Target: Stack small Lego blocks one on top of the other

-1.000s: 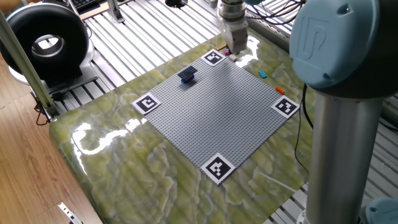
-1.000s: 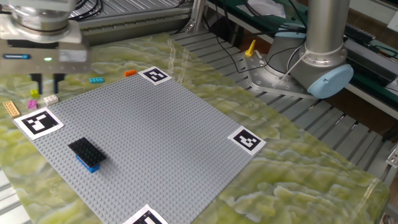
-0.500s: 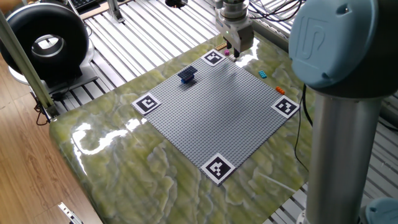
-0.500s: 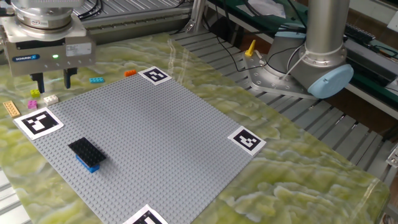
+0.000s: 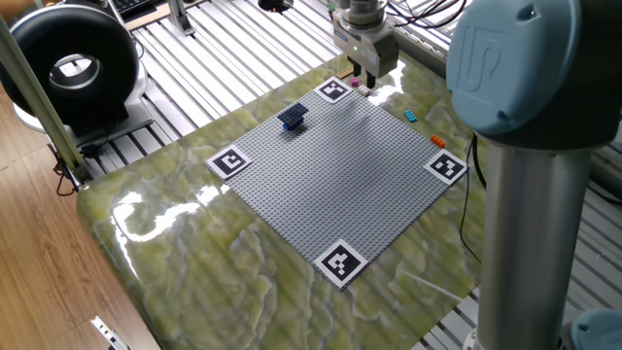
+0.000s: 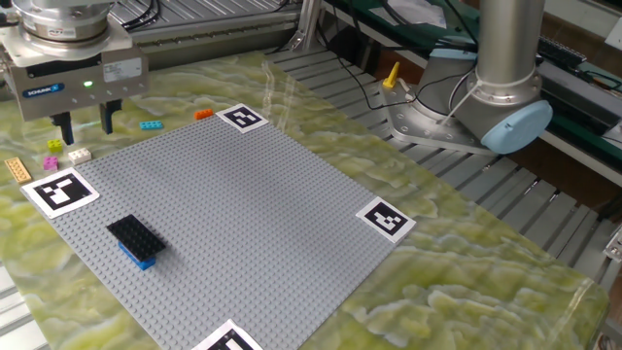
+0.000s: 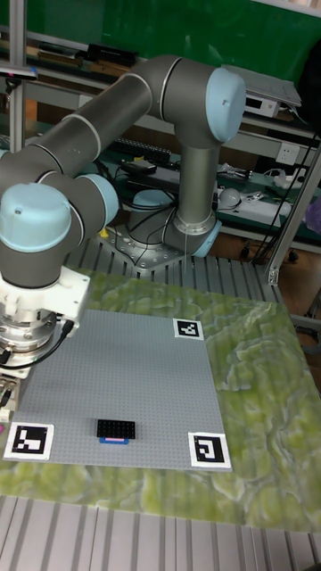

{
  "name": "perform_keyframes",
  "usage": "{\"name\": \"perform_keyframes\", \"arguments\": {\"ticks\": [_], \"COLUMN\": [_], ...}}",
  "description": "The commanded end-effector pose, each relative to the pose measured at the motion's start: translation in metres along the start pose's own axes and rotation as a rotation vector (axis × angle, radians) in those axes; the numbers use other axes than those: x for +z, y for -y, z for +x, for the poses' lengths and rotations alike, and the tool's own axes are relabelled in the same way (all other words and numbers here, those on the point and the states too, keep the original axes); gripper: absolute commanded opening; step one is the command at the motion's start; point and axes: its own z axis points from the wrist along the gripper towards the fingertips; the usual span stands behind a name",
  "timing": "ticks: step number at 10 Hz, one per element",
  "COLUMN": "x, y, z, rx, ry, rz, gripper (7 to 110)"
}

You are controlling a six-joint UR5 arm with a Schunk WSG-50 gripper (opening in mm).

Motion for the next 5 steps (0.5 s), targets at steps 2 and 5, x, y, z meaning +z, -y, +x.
{"name": "perform_keyframes", "arguments": {"ticks": [2, 5], "x": [0.0058, 0.0108], "y": [0.0074, 0.0137], "z": [0.0060, 0.0031], "rx": [-0.029, -0.058], "ry": [-0.006, -0.001], "rz": [0.040, 0.046], "gripper": [22, 22]}}
